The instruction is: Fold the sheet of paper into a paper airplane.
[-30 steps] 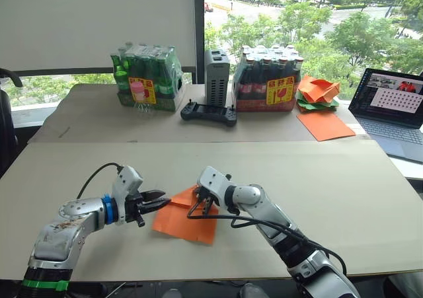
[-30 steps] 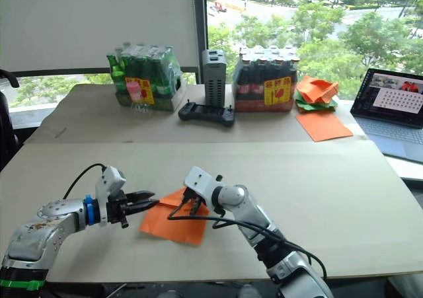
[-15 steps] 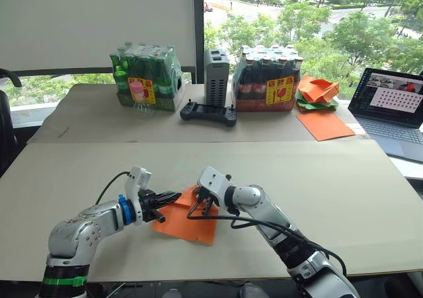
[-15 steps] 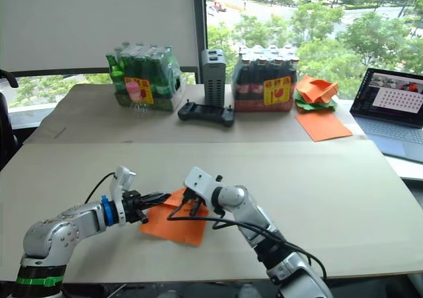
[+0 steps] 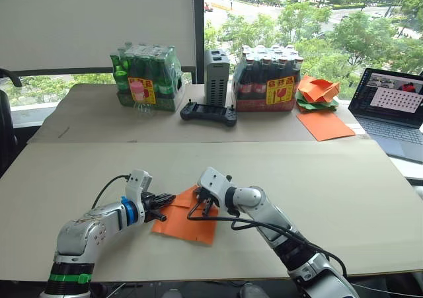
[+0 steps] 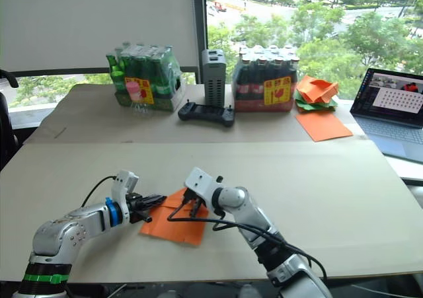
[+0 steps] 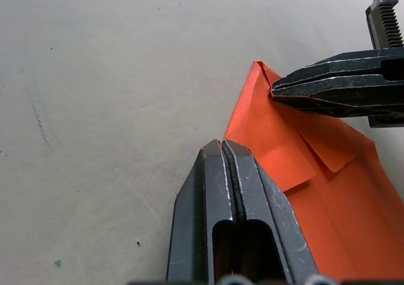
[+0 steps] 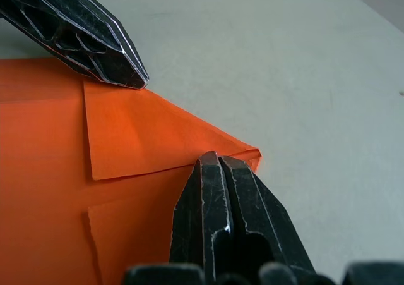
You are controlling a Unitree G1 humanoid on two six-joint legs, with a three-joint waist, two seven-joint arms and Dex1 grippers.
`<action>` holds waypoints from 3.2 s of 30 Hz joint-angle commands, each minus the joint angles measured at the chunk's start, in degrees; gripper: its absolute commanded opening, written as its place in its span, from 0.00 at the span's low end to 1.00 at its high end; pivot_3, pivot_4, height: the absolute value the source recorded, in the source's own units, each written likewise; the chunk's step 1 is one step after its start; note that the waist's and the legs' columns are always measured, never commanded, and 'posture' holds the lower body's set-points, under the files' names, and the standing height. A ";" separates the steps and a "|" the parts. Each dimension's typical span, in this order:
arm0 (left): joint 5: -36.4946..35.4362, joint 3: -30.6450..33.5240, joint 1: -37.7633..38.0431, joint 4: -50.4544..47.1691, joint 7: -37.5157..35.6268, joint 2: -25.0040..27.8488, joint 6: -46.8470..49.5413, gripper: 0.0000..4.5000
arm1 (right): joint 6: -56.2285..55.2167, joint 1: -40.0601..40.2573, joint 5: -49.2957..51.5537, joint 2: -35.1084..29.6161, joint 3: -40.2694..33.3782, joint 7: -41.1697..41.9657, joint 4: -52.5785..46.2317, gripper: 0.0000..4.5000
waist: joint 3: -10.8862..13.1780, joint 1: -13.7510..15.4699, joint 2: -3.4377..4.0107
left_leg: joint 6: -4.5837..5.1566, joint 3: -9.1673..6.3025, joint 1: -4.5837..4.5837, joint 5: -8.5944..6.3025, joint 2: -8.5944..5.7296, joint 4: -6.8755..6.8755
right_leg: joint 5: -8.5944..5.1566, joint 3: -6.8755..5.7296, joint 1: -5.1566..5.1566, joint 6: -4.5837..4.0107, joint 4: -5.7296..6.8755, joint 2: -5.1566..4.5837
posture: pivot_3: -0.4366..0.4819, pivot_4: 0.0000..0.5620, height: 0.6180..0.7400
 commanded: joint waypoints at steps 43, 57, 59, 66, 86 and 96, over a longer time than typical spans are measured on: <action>0.15 -2.15 2.64 -2.19 2.29 -1.66 0.28 0.01 | 2.81 -3.65 -0.67 5.20 3.61 -0.76 2.58 0.00 | 0.00 0.07 0.01 | 0.00 0.00 -0.02 0.00 -0.01 -0.01 | 0.00 0.00 -0.02 0.00 -0.03 -0.01 | 0.48 0.27 1.00; 0.44 -2.76 1.54 -1.26 1.74 -1.60 0.02 0.01 | 5.66 -3.04 -2.07 3.39 3.03 -2.44 2.75 0.00 | 0.00 0.26 0.01 | -0.01 0.00 -0.02 0.00 -0.02 -0.01 | 0.00 0.00 0.00 0.00 -0.03 -0.02 | 0.48 0.27 1.00; 0.46 -2.89 1.31 -1.13 1.55 -1.43 0.03 0.01 | 6.02 -2.73 -2.13 2.79 2.96 -2.60 2.58 0.00 | 0.00 0.30 0.00 | -0.01 0.00 -0.02 0.00 -0.03 0.00 | 0.00 0.00 0.00 0.00 -0.03 -0.03 | 0.48 0.27 1.00; 0.71 -3.16 0.70 -0.42 0.89 -1.05 -0.06 0.01 | 6.73 -2.20 -2.17 1.82 2.47 -3.49 2.45 0.00 | 0.00 0.31 0.00 | -0.01 0.00 -0.02 0.00 -0.03 -0.01 | 0.00 0.00 0.01 0.01 -0.03 -0.03 | 0.48 0.27 1.00; 1.44 -3.34 -0.36 0.26 -0.02 -1.13 0.17 0.01 | 7.65 -1.82 -3.05 -0.56 1.69 -6.26 3.70 0.00 | -0.01 0.43 0.00 | -0.01 0.00 0.00 0.01 -0.03 0.00 | -0.01 -0.01 0.04 0.01 -0.04 -0.03 | 0.48 0.27 1.00; 1.22 -3.39 -0.37 -0.30 0.09 -1.41 0.20 0.01 | 7.81 -2.15 -2.31 -0.56 -1.09 -7.49 1.49 0.00 | -0.01 0.49 0.00 | -0.01 0.00 0.00 0.01 -0.03 0.00 | -0.01 -0.01 0.05 0.02 -0.04 -0.03 | 0.48 0.27 1.00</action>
